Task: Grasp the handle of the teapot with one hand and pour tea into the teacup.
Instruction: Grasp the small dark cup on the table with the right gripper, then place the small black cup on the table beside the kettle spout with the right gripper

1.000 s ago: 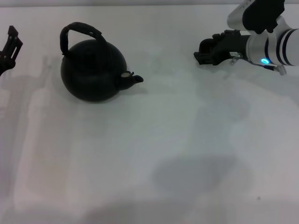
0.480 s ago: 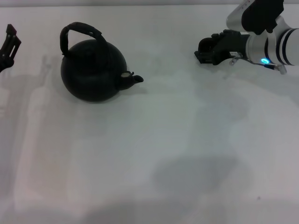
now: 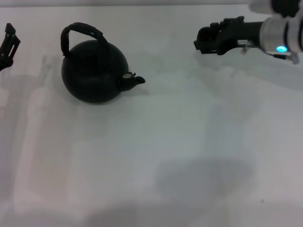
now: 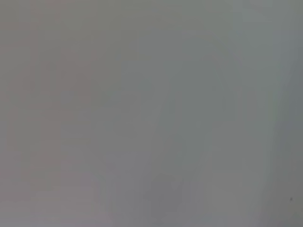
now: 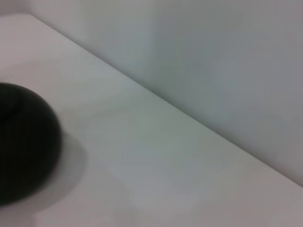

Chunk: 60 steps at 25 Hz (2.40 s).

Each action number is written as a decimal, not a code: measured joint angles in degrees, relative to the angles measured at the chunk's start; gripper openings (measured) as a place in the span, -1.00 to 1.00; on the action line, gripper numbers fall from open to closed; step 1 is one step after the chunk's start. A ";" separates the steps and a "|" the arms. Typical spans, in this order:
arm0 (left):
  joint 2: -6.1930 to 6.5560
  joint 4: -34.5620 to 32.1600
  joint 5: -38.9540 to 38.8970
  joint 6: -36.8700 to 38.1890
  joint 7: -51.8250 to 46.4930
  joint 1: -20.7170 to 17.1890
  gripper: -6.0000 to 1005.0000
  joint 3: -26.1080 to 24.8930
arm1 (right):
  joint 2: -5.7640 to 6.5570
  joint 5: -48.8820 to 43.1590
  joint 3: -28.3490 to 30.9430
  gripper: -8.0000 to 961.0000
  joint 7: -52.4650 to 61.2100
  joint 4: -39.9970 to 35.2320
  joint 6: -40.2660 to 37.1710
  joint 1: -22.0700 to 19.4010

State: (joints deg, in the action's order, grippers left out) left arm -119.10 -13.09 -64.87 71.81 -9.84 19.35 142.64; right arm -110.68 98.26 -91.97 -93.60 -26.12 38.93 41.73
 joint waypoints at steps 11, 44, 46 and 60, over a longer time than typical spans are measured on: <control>0.00 0.00 0.01 0.00 0.00 -0.11 0.77 0.01 | 0.25 -12.26 9.88 0.56 0.01 -17.50 17.90 -13.46; 0.01 1.42 -0.08 -0.92 0.00 2.21 0.77 -0.09 | -5.30 -23.81 -12.00 0.61 7.45 -27.07 10.80 -13.65; 0.00 1.42 -0.08 -0.92 0.00 2.22 0.77 -0.09 | -5.32 -23.58 -13.42 0.61 7.45 -27.07 9.09 -13.74; 0.10 1.47 -0.96 -0.88 0.00 2.35 0.77 -0.17 | -5.29 -22.55 -15.55 0.63 7.47 -27.13 7.16 -13.05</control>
State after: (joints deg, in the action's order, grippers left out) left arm -119.00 -11.62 -65.83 70.93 -9.85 21.70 142.47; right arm -115.97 75.71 -107.52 -86.13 -53.25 46.09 28.68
